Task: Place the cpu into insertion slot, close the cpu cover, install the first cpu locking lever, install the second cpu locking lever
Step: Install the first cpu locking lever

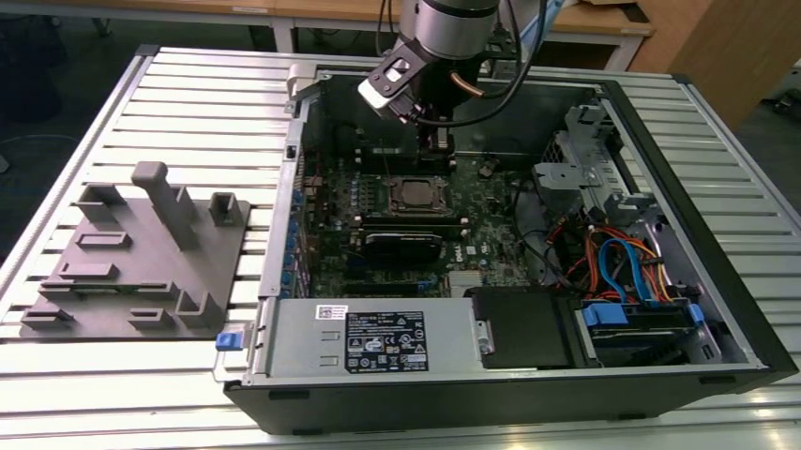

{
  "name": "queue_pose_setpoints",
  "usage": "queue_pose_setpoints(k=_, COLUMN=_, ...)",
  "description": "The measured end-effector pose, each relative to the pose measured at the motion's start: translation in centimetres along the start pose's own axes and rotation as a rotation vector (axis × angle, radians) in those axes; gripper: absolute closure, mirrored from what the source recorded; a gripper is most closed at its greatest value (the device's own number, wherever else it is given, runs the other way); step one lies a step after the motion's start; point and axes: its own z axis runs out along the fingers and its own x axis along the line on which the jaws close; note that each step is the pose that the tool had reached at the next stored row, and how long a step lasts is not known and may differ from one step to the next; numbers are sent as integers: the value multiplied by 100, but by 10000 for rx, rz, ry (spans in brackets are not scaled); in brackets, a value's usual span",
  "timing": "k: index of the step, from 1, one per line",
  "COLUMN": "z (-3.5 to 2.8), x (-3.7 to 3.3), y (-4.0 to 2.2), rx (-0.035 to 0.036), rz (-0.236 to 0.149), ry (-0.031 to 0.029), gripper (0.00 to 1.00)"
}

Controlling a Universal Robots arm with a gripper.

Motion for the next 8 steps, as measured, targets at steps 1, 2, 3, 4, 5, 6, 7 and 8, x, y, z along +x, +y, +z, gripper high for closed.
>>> queue_pose_setpoints(k=1, z=0, x=0, y=0, rx=0, rz=-5, ry=0, gripper=89)
queue_pose_setpoints(k=2, z=0, x=0, y=0, rx=0, rz=-10, ry=0, gripper=89)
queue_pose_setpoints(k=3, z=0, x=0, y=0, rx=0, rz=-16, ry=-1, gripper=89)
queue_pose_setpoints(k=4, z=0, x=0, y=0, rx=0, rz=-21, ry=0, gripper=89)
queue_pose_setpoints(k=5, z=0, x=0, y=0, rx=0, rz=-26, ry=-1, gripper=89)
queue_pose_setpoints(k=6, z=0, x=0, y=0, rx=0, rz=-32, ry=-1, gripper=89)
queue_pose_setpoints(k=7, z=0, x=0, y=0, rx=0, rz=-37, ry=-1, gripper=89)
queue_pose_setpoints(k=8, z=0, x=0, y=0, rx=0, rz=-43, ry=-1, gripper=89)
